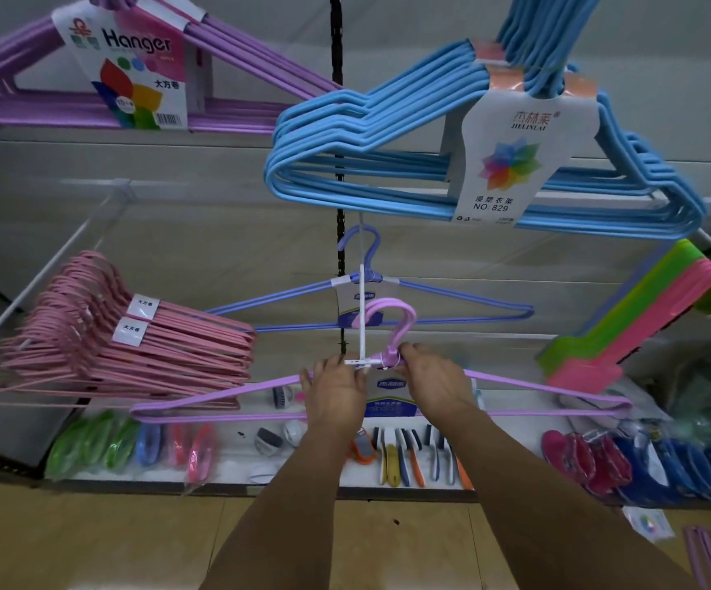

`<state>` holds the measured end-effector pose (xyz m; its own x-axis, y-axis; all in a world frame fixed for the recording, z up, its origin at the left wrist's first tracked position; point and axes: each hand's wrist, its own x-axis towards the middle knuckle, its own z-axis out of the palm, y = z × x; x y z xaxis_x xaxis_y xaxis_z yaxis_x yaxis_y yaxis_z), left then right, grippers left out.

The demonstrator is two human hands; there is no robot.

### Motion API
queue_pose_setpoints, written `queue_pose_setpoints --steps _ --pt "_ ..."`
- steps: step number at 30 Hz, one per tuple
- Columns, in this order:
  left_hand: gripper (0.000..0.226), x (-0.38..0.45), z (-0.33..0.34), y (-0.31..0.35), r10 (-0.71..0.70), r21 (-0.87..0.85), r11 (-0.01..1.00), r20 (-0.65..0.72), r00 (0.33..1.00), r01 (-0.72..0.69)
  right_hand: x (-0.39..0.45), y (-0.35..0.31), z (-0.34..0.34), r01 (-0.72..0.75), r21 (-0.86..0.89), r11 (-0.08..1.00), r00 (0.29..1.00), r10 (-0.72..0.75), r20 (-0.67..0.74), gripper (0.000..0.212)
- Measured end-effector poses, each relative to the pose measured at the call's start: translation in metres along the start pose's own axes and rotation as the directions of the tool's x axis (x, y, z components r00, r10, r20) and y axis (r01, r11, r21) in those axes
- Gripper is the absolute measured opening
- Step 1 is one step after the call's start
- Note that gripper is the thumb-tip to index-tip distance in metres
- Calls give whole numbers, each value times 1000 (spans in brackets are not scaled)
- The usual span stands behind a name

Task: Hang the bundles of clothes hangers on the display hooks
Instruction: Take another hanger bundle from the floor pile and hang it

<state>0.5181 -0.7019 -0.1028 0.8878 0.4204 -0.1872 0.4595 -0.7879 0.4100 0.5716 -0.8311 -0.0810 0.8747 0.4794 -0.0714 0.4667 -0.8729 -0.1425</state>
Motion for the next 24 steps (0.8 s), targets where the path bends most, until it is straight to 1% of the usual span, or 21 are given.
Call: queue_pose_setpoints --steps 3,6,9,13,17,21,24 --pt "35 0 -1 0 -11 -7 1000 11 1000 11 1 -2 4 -8 34 999 1000 8 0 22" --pt "37 0 -3 3 8 2 1000 17 1000 -8 -2 -1 7 -25 62 998 999 27 -27 22" --pt "38 -2 -4 5 26 -7 1000 21 999 -26 -7 1 9 -31 58 998 995 36 -93 24" --pt "35 -3 -4 5 60 -39 997 -8 998 -60 -11 4 10 -15 65 998 984 27 -178 24" --pt "33 -8 1 12 117 -53 991 -51 992 -120 -18 14 12 -22 114 993 970 49 -240 17" --pt "30 -17 10 21 202 -72 976 -36 979 -204 -35 26 16 -74 104 992 974 94 -206 18" --pt "30 -21 13 29 222 -61 973 -4 975 -221 -44 33 15 -111 122 986 975 132 -180 23"
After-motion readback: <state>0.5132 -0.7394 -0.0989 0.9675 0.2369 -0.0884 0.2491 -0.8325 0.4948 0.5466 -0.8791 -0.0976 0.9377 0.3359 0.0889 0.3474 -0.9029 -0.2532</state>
